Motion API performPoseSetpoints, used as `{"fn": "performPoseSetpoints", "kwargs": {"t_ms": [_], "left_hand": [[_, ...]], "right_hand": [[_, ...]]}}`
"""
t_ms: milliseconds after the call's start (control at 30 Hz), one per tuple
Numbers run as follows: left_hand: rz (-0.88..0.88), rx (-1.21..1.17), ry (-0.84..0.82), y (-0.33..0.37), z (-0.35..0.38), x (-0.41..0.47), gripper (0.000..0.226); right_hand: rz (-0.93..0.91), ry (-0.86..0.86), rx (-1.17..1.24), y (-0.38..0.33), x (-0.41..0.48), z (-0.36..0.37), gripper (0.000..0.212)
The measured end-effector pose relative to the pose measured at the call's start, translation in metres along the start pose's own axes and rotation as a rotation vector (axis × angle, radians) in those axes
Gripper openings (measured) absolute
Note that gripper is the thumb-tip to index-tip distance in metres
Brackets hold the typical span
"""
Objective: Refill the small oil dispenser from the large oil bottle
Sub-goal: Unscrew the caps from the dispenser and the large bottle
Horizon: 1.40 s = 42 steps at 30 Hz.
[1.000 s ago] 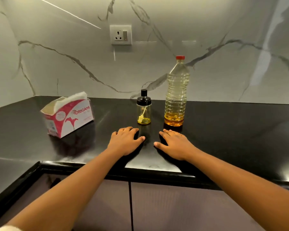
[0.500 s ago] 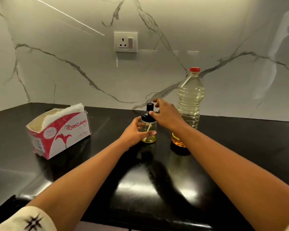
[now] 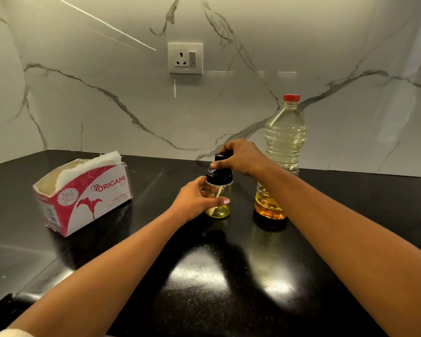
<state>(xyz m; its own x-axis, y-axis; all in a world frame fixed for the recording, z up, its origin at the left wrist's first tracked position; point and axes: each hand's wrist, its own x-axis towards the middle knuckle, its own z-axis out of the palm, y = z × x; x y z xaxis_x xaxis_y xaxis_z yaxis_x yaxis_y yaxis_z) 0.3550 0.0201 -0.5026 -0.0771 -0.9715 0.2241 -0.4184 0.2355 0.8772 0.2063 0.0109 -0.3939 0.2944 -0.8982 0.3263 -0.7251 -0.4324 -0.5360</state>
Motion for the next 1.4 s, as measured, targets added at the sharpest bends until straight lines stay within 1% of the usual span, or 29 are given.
{"fn": "performPoseSetpoints", "kwargs": {"t_ms": [100, 200, 233, 333, 433, 500, 567, 633, 700, 767, 800, 867, 900, 933, 967, 1033, 1100, 1133, 1167, 1233, 1300, 1400], "left_hand": [[0.010, 0.019, 0.016, 0.002, -0.002, -0.007, 0.071], [-0.001, 0.038, 0.002, 0.005, -0.004, -0.011, 0.079], [-0.007, 0.041, 0.001, 0.005, -0.005, -0.013, 0.081], [0.003, 0.044, 0.017, 0.005, -0.007, -0.018, 0.087], [0.001, 0.051, 0.029, 0.006, -0.007, -0.026, 0.090], [-0.002, 0.060, 0.036, 0.006, -0.007, -0.031, 0.088], [0.001, 0.072, 0.042, 0.008, -0.006, -0.036, 0.080], [0.005, 0.061, 0.048, 0.011, -0.005, -0.040, 0.069], [0.008, 0.037, 0.049, 0.012, -0.003, -0.044, 0.065], [-0.008, 0.011, 0.035, 0.014, -0.003, -0.047, 0.071], [-0.017, 0.006, 0.020, 0.015, -0.004, -0.048, 0.080], [-0.019, 0.051, 0.025, 0.017, -0.006, -0.053, 0.107], [0.000, 0.093, 0.074, 0.019, -0.008, -0.056, 0.119], [0.050, 0.123, 0.158, 0.022, -0.009, -0.061, 0.123], [0.132, 0.130, 0.256, 0.028, -0.010, -0.067, 0.119], [0.346, 0.080, 0.404, 0.045, -0.008, -0.078, 0.092], [0.524, 0.049, 0.449, 0.071, -0.001, -0.083, 0.067], [0.576, 0.051, 0.438, 0.085, 0.006, -0.081, 0.060], [0.599, 0.052, 0.406, 0.097, 0.014, -0.077, 0.058], [0.557, 0.044, 0.322, 0.118, 0.033, -0.061, 0.062], [0.460, 0.037, 0.264, 0.128, 0.052, -0.040, 0.072], [0.355, 0.014, 0.259, 0.130, 0.074, -0.012, 0.082]], "right_hand": [[0.009, 0.020, 0.105, -0.010, -0.004, -0.012, 0.043], [0.019, 0.079, 0.144, -0.015, -0.013, -0.032, 0.042], [0.021, 0.075, 0.137, -0.015, -0.019, -0.038, 0.041], [0.050, -0.021, 0.068, -0.009, -0.044, -0.047, 0.038], [0.106, -0.100, -0.023, 0.008, -0.070, -0.040, 0.040], [0.130, -0.153, -0.114, 0.020, -0.082, -0.030, 0.039], [0.143, -0.191, -0.198, 0.032, -0.089, -0.019, 0.039], [0.144, -0.200, -0.213, 0.042, -0.094, -0.009, 0.039], [0.117, -0.194, -0.227, 0.048, -0.097, 0.001, 0.040], [0.091, -0.196, -0.242, 0.052, -0.099, 0.008, 0.042], [0.082, -0.198, -0.240, 0.053, -0.100, 0.010, 0.044], [0.087, -0.191, -0.208, 0.052, -0.102, 0.005, 0.050], [0.091, -0.165, -0.178, 0.051, -0.103, -0.002, 0.051], [0.086, -0.122, -0.139, 0.049, -0.105, -0.013, 0.049], [0.070, -0.073, -0.097, 0.046, -0.106, -0.026, 0.044], [0.004, 0.047, -0.068, 0.041, -0.108, -0.055, 0.032], [-0.065, 0.233, -0.100, 0.037, -0.105, -0.085, 0.022], [-0.085, 0.341, -0.106, 0.037, -0.101, -0.100, 0.018], [-0.092, 0.438, -0.102, 0.037, -0.095, -0.112, 0.016], [-0.077, 0.571, -0.085, 0.039, -0.077, -0.135, 0.018], [-0.053, 0.588, -0.068, 0.041, -0.059, -0.151, 0.024], [-0.060, 0.525, -0.040, 0.044, -0.037, -0.157, 0.034]]}}
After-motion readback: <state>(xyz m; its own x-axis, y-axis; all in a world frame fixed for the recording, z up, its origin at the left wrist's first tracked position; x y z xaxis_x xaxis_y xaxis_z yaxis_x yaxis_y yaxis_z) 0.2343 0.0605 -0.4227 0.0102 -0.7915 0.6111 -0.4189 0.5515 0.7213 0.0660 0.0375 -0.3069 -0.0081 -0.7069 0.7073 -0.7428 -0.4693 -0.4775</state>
